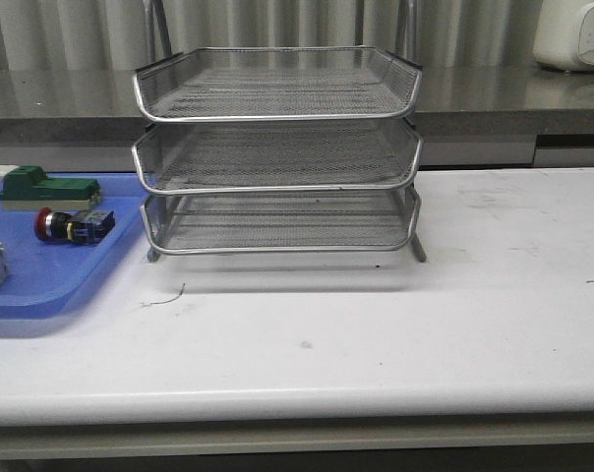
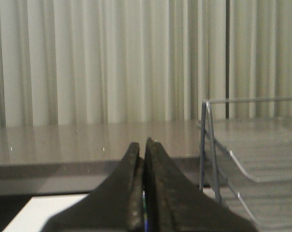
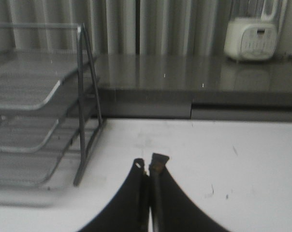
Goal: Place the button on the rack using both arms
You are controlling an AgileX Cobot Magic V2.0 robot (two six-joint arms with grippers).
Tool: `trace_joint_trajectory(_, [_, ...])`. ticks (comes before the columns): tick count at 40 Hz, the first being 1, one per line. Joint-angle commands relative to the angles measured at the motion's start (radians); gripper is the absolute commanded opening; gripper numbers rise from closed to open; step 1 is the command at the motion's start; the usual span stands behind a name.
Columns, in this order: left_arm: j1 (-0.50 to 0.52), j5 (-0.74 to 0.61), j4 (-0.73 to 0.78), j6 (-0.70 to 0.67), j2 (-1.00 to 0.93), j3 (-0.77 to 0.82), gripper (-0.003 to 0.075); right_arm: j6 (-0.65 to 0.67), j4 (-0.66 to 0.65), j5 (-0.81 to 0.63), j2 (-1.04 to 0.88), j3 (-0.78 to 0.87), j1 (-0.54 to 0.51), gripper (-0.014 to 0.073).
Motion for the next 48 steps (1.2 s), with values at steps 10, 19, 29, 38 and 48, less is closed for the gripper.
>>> trace_joint_trajectory(10, [-0.005, 0.249, 0.077, -0.008, 0.291, -0.411, -0.0019, -0.007, -0.005, 0.082, 0.252, -0.376, 0.000, -0.0061])
trace_joint_trajectory(19, [-0.005, 0.436, 0.077, -0.008, 0.552, -0.569, -0.0019, -0.007, -0.002, 0.205, 0.514, -0.528, 0.000, -0.0061])
trace_joint_trajectory(29, [-0.005, 0.446, 0.077, -0.008, 0.569, -0.569, 0.0002, -0.007, -0.002, 0.205, 0.536, -0.533, 0.000, -0.0006])
trace_joint_trajectory(38, [-0.005, 0.446, 0.077, -0.008, 0.569, -0.569, 0.0299, -0.007, -0.002, 0.205, 0.536, -0.533, 0.000, 0.0337])
trace_joint_trajectory(48, [-0.005, 0.446, 0.077, -0.008, 0.569, -0.569, 0.0657, -0.007, -0.002, 0.205, 0.536, -0.533, 0.000, 0.0650])
